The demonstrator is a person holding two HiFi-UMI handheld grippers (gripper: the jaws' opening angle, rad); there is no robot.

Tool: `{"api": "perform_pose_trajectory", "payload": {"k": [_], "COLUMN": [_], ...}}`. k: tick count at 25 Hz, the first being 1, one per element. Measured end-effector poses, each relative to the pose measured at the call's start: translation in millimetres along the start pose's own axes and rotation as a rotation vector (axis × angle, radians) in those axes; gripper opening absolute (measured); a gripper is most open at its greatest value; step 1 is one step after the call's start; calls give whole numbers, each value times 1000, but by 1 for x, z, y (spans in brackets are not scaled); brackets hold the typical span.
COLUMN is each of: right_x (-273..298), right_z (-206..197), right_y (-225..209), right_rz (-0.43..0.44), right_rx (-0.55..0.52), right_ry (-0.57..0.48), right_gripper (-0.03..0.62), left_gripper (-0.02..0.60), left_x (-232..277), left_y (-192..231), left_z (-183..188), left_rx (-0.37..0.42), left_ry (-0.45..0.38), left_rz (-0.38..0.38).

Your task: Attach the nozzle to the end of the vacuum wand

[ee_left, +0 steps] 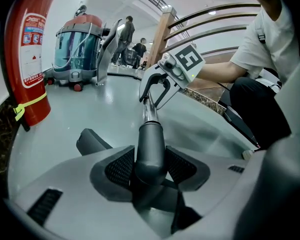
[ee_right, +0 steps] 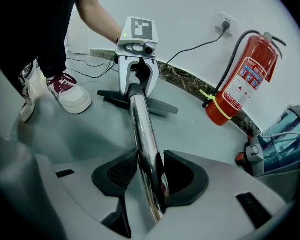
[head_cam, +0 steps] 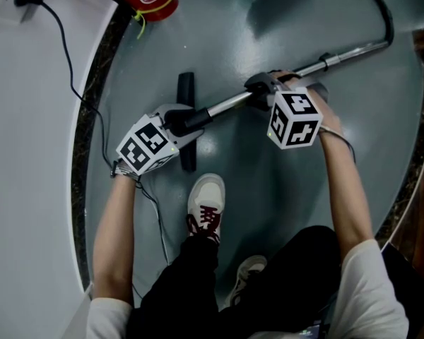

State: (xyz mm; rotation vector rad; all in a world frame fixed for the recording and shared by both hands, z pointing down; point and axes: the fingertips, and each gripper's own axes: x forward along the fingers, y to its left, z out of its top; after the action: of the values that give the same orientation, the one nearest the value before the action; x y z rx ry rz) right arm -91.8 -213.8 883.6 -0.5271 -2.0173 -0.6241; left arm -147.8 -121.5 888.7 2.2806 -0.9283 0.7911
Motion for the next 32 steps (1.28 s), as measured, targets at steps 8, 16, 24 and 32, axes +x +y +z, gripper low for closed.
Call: {"api": "perform_pose_trajectory", "payload": {"k": [8, 16, 24, 32], "right_x": [3, 4, 5, 13], "right_z": [-2, -1, 0, -3], "right_y": [3, 6, 7, 10], "right_rz": [4, -3, 0, 2], "right_rx": [-30, -55, -45, -59], "right_ry": [32, 54, 55, 79], "right_gripper": [173, 169, 167, 167], "left_gripper": [195, 192, 192, 191], "left_x": [-2, -1, -1, 2], "left_y": [1, -1, 0, 0], "left_z": [2, 2, 2, 0], "left_rx": [35, 72, 13, -28], "left_ry": [25, 109, 127, 133], "left_rz": [6, 53, 22, 1]}}
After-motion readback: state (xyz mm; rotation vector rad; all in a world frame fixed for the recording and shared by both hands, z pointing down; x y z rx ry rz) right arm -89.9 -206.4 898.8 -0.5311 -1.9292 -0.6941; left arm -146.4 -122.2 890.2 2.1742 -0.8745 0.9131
